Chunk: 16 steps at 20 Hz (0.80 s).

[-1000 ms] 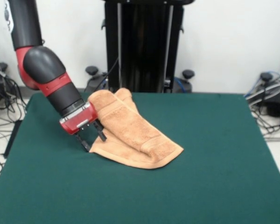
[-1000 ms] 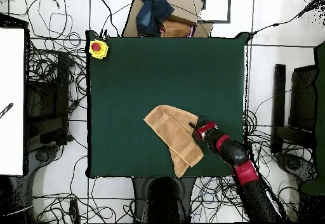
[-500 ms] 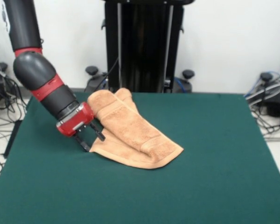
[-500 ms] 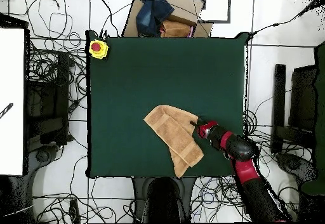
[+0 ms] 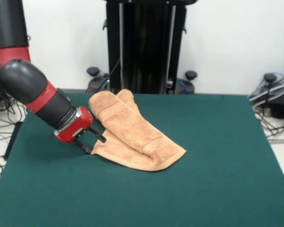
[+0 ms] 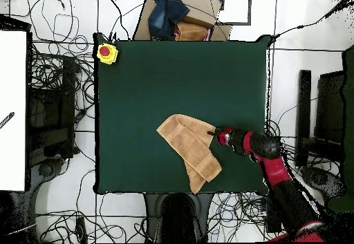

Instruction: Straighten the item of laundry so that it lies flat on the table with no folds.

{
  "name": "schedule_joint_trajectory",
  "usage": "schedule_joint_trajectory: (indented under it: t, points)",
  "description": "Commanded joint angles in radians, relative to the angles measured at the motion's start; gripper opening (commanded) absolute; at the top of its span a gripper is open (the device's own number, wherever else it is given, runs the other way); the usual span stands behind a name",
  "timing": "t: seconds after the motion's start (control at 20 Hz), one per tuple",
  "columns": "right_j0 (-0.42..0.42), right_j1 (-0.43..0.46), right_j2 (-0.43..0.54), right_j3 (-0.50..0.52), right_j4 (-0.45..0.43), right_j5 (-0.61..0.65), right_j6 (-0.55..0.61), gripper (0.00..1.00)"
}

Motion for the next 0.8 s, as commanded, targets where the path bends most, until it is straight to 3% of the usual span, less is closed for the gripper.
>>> schedule_joint_trajectory:
  t: [0.05,0.2,0.35,0.5,0.8]
  points:
    - [0.232,0.277,-0.31,-0.106,0.035,0.203,0.322,1.0]
    - [0.248,0.283,-0.329,-0.114,0.077,0.246,0.323,1.0]
    - [0.194,0.289,-0.299,-0.072,0.107,0.15,0.257,1.0]
    - [0.208,0.316,-0.317,-0.1,0.18,0.271,0.288,1.0]
    - [0.224,0.327,-0.338,-0.096,0.256,0.311,0.263,1.0]
